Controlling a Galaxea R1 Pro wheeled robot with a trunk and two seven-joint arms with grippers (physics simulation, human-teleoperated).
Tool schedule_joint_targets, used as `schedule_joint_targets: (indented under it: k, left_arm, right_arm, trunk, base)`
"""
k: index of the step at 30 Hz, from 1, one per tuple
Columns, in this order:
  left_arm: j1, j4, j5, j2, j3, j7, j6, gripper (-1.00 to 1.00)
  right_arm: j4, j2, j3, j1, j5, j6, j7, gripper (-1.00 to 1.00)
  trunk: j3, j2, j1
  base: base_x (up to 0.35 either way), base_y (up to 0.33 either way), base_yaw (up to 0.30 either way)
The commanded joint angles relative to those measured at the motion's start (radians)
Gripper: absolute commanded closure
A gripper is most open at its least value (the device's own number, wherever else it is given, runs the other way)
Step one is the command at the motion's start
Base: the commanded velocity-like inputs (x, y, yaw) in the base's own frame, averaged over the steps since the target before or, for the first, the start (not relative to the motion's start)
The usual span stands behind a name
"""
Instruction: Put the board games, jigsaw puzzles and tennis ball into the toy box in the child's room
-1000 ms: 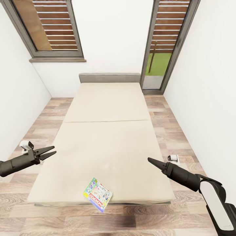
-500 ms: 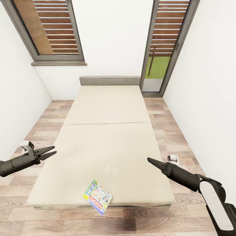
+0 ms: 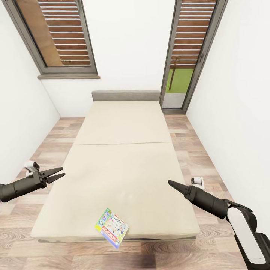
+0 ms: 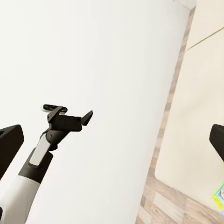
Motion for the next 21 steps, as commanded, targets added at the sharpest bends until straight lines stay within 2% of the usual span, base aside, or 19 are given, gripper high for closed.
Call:
schedule_joint_targets:
  k: [1,21]
  left_arm:
    - [-0.001,0.000,0.000,0.000,0.000,-0.003,0.005,-1.00]
    - [-0.001,0.000,0.000,0.000,0.000,-0.003,0.005,-1.00]
  right_arm:
    - [0.000,0.000,-0.001,-0.001,0.000,0.005,0.002,-1.00]
    - [0.000,0.000,-0.001,-0.001,0.000,0.005,0.002,-1.00]
  trunk:
    - [0.000,-0.002,0.001]
    - [0.033,-0.002,0.001]
  base:
    - [0.000,0.000,0.000]
    - [0.000,0.000,0.000]
